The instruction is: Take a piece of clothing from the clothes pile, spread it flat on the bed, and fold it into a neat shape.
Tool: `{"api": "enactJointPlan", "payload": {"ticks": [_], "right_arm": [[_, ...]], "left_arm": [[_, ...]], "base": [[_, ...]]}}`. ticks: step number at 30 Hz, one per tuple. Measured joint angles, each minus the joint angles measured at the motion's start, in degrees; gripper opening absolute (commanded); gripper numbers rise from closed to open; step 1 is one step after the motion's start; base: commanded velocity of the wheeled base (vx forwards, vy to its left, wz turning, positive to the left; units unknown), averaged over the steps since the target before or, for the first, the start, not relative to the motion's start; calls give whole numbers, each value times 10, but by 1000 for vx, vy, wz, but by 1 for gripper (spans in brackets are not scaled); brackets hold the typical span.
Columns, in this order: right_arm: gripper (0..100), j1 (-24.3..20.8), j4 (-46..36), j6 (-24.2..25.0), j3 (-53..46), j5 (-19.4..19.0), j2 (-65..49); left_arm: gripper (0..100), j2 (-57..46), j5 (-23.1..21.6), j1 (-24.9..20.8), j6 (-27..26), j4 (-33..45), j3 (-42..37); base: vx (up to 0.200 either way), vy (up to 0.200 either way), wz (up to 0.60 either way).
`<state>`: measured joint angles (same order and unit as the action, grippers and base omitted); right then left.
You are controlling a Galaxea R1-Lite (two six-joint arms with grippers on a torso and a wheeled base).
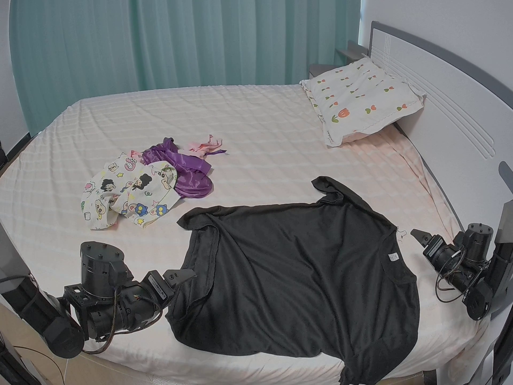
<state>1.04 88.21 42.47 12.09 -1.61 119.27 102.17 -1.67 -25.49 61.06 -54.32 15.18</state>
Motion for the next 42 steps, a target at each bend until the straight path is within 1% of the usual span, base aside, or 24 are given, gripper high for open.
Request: {"api": "enactJointPlan", "payload": {"ticks": [2,5,9,13,18,21,28,32,34,36,42], "right_arm": [[100,0,7,5,-23,-2,-10],[100,-1,8,9,-56,-13,-19],[100,-2,8,9,-74,-31,-24],[100,-7,8,11,-79,-40,-27],[100,-19,8,23,-90,-52,-23],[100,-22,8,25,-93,-51,-19],[100,-19,8,26,-100,-48,-23],[100,-18,8,26,-103,-48,-33],[100,-18,8,25,-103,-47,-36],[100,-18,8,25,-104,-47,-38],[100,-18,8,25,-104,-49,-42]], "left_arm": [[100,-3,0,-4,0,0,-10],[100,-2,-1,-19,-2,-1,-22],[100,7,0,-36,-9,-1,-29],[100,28,8,-40,-13,-1,-31],[100,55,30,-38,-13,-4,-31],[100,68,48,-37,-10,-31,-27],[100,108,71,-29,-2,-118,-20],[100,127,81,-21,-9,-139,0],[100,133,82,-17,-22,-139,19],[100,138,84,-13,-48,-132,41],[100,151,87,-8,-180,-90,88]], "base": [[-200,0,0],[0,0,0],[0,0,0],[0,0,0],[0,0,0],[0,0,0],[0,0,0],[0,0,0],[0,0,0],[0,0,0],[0,0,0]]}}
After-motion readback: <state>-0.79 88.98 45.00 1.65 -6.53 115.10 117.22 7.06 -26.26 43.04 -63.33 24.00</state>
